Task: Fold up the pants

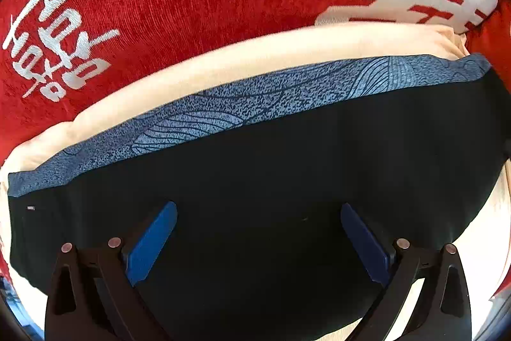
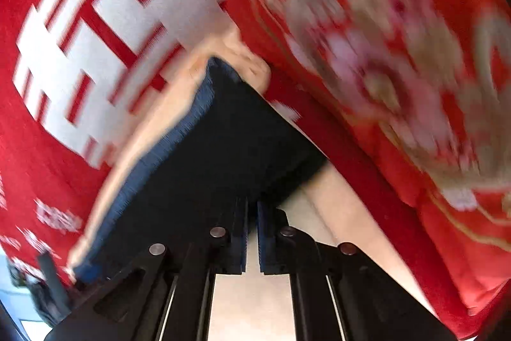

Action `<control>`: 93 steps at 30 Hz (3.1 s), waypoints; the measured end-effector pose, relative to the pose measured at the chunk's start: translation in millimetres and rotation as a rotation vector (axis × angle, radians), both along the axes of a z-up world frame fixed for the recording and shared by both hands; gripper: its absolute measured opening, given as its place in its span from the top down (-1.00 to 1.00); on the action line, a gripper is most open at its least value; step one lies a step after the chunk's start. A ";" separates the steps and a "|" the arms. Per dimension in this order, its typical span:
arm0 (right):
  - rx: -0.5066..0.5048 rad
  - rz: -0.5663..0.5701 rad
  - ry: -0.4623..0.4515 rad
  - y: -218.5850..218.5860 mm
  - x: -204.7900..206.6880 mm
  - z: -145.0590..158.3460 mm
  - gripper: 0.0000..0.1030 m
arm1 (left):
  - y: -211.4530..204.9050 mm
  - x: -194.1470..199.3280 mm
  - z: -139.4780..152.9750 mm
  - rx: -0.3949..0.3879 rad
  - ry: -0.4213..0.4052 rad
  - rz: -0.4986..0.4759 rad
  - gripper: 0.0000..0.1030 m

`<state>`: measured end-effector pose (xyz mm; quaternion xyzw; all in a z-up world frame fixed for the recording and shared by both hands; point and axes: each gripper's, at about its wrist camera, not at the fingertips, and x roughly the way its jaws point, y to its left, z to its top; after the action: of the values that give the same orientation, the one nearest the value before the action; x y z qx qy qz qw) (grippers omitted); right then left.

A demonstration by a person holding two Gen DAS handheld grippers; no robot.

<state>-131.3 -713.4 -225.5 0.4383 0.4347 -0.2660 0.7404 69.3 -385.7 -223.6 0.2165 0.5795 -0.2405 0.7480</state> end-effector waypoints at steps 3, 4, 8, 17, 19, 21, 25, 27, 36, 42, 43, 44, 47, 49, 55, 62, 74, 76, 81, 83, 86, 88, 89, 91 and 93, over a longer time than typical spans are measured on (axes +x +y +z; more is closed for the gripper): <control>-0.023 0.028 0.051 6.0 4.9 3.0 0.51 | -14.2 1.4 9.9 0.040 -0.006 -0.012 -1.00; -0.038 0.022 0.056 6.8 0.4 14.1 0.51 | -15.7 0.2 18.7 0.021 -0.017 -0.015 -1.00; -0.165 0.128 0.011 27.5 4.9 54.7 0.51 | -32.0 18.3 35.5 -0.032 -0.063 -0.024 -1.00; -0.204 0.128 0.105 -13.2 40.3 13.5 1.00 | -20.3 36.8 -7.8 -0.029 0.005 0.031 -1.00; -0.240 0.072 0.124 -10.8 27.4 25.5 0.80 | -8.2 37.6 1.0 -0.005 0.002 0.029 -1.00; -0.184 0.067 0.106 -2.0 16.6 32.9 0.22 | 14.1 40.6 15.4 -0.012 0.002 0.025 -1.00; -0.067 0.108 0.079 45.3 4.1 38.3 -0.09 | 58.1 29.3 39.4 -0.011 0.012 0.033 -1.00; -0.001 0.132 0.078 81.8 -1.8 36.3 -0.21 | 85.6 14.7 49.8 0.016 0.020 0.045 -1.00; 0.170 0.256 0.114 234.6 1.2 35.3 -0.55 | 176.4 -33.6 87.4 0.095 0.052 0.064 -1.00; 0.122 0.303 0.116 276.2 12.6 78.6 -0.61 | 177.2 -47.2 126.9 0.066 0.037 0.059 -1.00; 0.101 0.316 0.117 281.8 14.1 88.5 -0.63 | 179.8 -46.5 129.6 0.064 0.037 0.053 -1.00; 0.080 0.324 0.120 286.3 14.8 95.9 -0.66 | 182.8 -49.3 136.2 0.060 0.040 0.049 -1.00; 0.016 0.348 0.129 295.6 11.7 125.2 -0.68 | 191.1 -47.5 149.7 0.041 0.064 0.063 -1.00; 0.002 0.350 0.129 300.7 16.7 135.8 -0.68 | 194.4 -44.2 157.4 0.034 0.072 0.067 -1.00; -0.010 0.328 0.130 311.4 11.7 167.6 -0.69 | 205.6 -38.6 187.8 0.002 0.057 0.077 -1.00; -0.050 0.315 0.120 321.7 9.1 197.5 -0.69 | 206.7 -34.7 211.1 -0.015 0.014 0.040 -1.00; -0.042 0.299 0.096 292.5 5.1 205.7 -0.69 | 171.0 -32.3 211.9 -0.013 0.019 0.029 -1.00; -0.029 0.288 0.087 277.0 0.1 201.8 -0.69 | 155.8 -33.3 205.3 -0.003 0.028 0.040 -1.00; 0.067 0.214 0.010 197.9 -16.0 176.2 -0.69 | 103.8 -27.9 181.7 0.009 0.044 0.074 -1.00; 0.113 0.165 -0.063 149.0 -21.5 156.8 -0.69 | 81.6 -22.8 162.2 0.009 0.068 0.093 -1.00; 0.185 0.095 -0.097 86.9 -22.5 114.5 -0.69 | 43.1 -14.9 128.1 0.011 0.098 0.123 -1.00; 0.214 0.062 -0.097 57.4 -20.3 88.5 -0.53 | 17.4 -11.2 110.4 -0.005 0.086 0.139 -1.00; 0.226 0.046 -0.092 39.1 -17.3 69.5 -0.27 | 3.6 -9.6 102.1 -0.017 0.074 0.142 -1.00; 0.224 0.036 -0.091 18.6 -11.5 49.6 0.00 | -23.3 -6.9 86.1 -0.027 0.033 0.145 -1.00; 0.222 0.025 -0.115 2.0 -7.0 28.7 0.01 | -45.0 -3.4 70.1 -0.034 0.012 0.151 -1.00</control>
<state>-138.3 -711.4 -196.9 0.5266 0.4240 -0.1814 0.7142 65.9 -430.7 -153.4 0.1581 0.5946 -0.1946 0.7639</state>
